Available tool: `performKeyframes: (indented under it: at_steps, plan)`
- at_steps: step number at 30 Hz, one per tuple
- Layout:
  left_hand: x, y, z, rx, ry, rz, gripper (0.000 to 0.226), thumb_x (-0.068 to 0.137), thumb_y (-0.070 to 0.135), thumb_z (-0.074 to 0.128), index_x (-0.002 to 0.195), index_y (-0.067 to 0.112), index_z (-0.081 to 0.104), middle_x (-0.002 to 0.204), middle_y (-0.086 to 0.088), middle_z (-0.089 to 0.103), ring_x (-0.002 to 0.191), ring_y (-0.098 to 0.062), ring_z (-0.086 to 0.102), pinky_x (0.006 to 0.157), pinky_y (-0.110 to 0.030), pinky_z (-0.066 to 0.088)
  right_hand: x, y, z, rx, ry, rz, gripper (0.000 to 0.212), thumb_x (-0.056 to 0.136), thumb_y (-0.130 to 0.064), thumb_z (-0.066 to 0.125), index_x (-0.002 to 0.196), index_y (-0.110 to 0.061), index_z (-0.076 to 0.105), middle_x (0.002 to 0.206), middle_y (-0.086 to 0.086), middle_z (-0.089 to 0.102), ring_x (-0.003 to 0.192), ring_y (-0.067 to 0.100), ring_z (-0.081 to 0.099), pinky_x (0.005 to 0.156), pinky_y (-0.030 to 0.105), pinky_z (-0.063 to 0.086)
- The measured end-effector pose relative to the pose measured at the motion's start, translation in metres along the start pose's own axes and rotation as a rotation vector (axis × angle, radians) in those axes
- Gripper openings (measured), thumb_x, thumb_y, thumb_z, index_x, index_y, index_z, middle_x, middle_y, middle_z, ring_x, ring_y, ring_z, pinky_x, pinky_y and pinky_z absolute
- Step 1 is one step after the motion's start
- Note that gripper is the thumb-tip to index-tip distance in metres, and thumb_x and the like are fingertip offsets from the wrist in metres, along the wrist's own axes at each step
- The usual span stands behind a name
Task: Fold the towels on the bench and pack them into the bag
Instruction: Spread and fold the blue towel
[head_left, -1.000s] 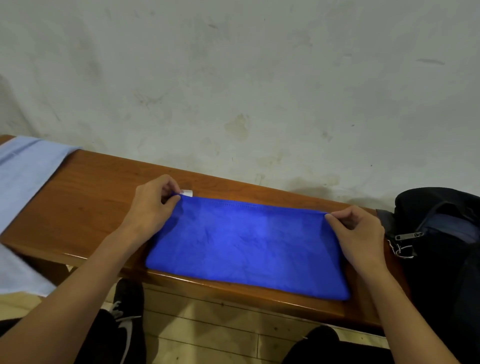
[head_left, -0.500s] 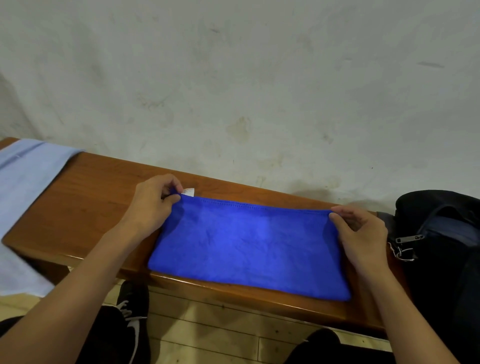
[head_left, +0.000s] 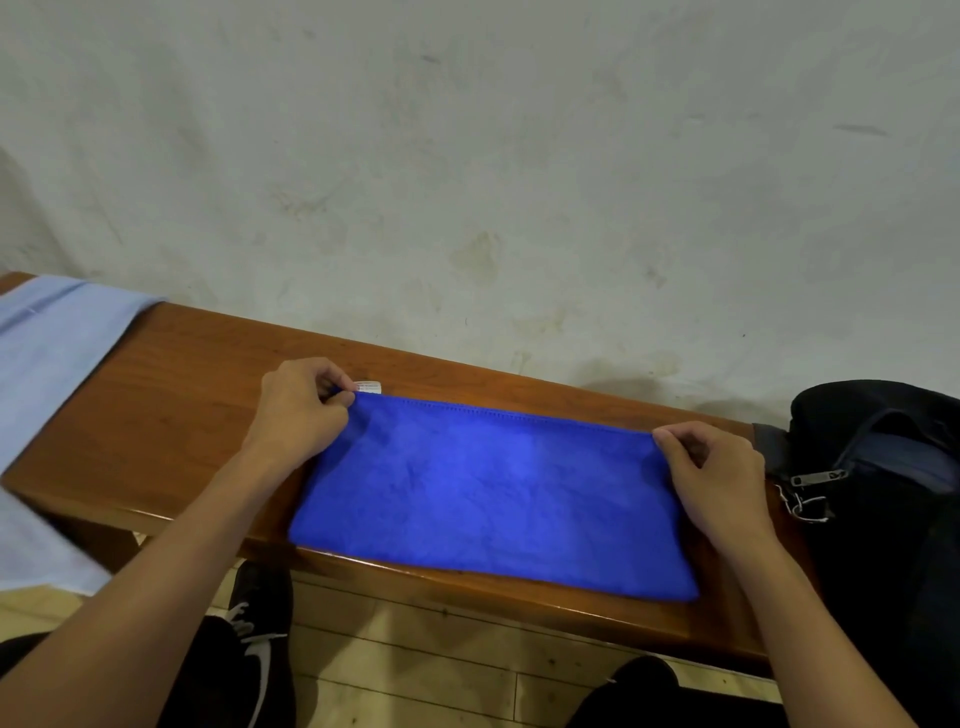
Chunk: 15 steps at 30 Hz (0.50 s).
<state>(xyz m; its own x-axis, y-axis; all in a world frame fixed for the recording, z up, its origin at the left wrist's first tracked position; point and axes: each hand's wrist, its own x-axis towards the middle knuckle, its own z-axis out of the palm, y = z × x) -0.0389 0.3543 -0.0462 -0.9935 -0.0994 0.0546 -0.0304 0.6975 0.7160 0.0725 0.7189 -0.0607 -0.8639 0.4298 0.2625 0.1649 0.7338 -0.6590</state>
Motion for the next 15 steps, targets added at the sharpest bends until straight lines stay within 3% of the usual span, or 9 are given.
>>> performKeyframes:
  at_steps: [6, 8, 11, 15]
  plan:
    - [-0.002, 0.001, 0.0002, 0.001, 0.001, 0.043, 0.014, 0.088, 0.003, 0.069, 0.089, 0.017, 0.064, 0.083, 0.004, 0.063, 0.075, -0.005, 0.056, 0.06, -0.012, 0.037, -0.0012, 0.0011, -0.0003, -0.07, -0.02, -0.064, 0.013, 0.096, -0.016, 0.062, 0.09, -0.027, 0.063, 0.084, -0.012, 0.06, 0.08, -0.002, 0.054, 0.07, 0.009, 0.037]
    - [-0.003, 0.0013, -0.0008, -0.005, 0.004, 0.071, 0.019, 0.089, 0.002, 0.069, 0.101, 0.016, 0.064, 0.083, 0.004, 0.062, 0.074, -0.005, 0.057, 0.06, -0.012, 0.038, -0.0015, 0.0014, 0.0018, -0.113, -0.038, -0.122, 0.012, 0.096, -0.009, 0.06, 0.095, -0.019, 0.067, 0.092, -0.005, 0.061, 0.083, 0.002, 0.054, 0.074, 0.01, 0.037]
    - [-0.0026, 0.0024, -0.0015, 0.019, -0.009, 0.091, 0.032, 0.09, 0.003, 0.067, 0.119, 0.015, 0.063, 0.086, 0.002, 0.063, 0.073, -0.004, 0.058, 0.067, -0.015, 0.042, -0.0016, 0.005, 0.0074, -0.229, -0.078, -0.163, 0.02, 0.097, -0.002, 0.056, 0.11, -0.003, 0.07, 0.107, 0.009, 0.064, 0.098, 0.02, 0.057, 0.088, 0.022, 0.04]
    - [-0.0028, 0.0062, 0.0012, 0.041, -0.001, 0.071, 0.025, 0.092, 0.006, 0.065, 0.116, 0.013, 0.065, 0.085, 0.005, 0.06, 0.062, -0.005, 0.057, 0.054, -0.011, 0.039, -0.0033, 0.0021, 0.0081, -0.212, -0.053, -0.134, 0.018, 0.099, -0.005, 0.052, 0.103, -0.007, 0.069, 0.101, 0.004, 0.059, 0.096, 0.021, 0.056, 0.08, 0.023, 0.037]
